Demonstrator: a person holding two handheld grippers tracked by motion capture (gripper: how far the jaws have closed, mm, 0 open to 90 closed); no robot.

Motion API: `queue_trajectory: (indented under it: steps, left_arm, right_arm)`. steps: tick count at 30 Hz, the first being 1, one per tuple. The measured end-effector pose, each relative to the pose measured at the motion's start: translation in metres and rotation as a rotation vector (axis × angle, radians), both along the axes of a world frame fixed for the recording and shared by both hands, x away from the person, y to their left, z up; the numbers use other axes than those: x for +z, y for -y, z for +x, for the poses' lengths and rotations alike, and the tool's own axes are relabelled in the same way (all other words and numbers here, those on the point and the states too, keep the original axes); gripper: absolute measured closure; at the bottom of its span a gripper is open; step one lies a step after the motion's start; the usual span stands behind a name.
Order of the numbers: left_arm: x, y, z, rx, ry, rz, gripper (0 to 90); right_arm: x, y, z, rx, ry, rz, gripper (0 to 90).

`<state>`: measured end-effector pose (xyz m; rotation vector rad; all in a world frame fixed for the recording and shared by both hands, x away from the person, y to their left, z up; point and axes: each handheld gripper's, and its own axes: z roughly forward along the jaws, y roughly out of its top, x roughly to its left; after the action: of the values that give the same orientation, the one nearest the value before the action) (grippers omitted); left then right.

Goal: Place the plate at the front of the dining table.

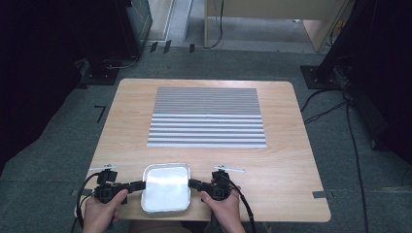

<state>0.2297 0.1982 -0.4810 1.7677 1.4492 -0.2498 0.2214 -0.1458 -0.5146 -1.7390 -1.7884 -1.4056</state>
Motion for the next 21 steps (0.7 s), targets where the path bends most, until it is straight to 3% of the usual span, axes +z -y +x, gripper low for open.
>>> queue_trajectory:
  steps: [9,21]
  left_arm:
    - [-0.0006,-0.0009,-0.0006,0.005,0.002,0.021,73.9]
    - [-0.0019,-0.0022,0.0001,0.004,-0.006,0.006,73.9]
  right_arm:
    - [0.0003,-0.0002,-0.0005,0.001,0.003,-0.003,83.3]
    - [-0.0003,-0.0002,-0.001,-0.001,0.007,0.002,83.0]
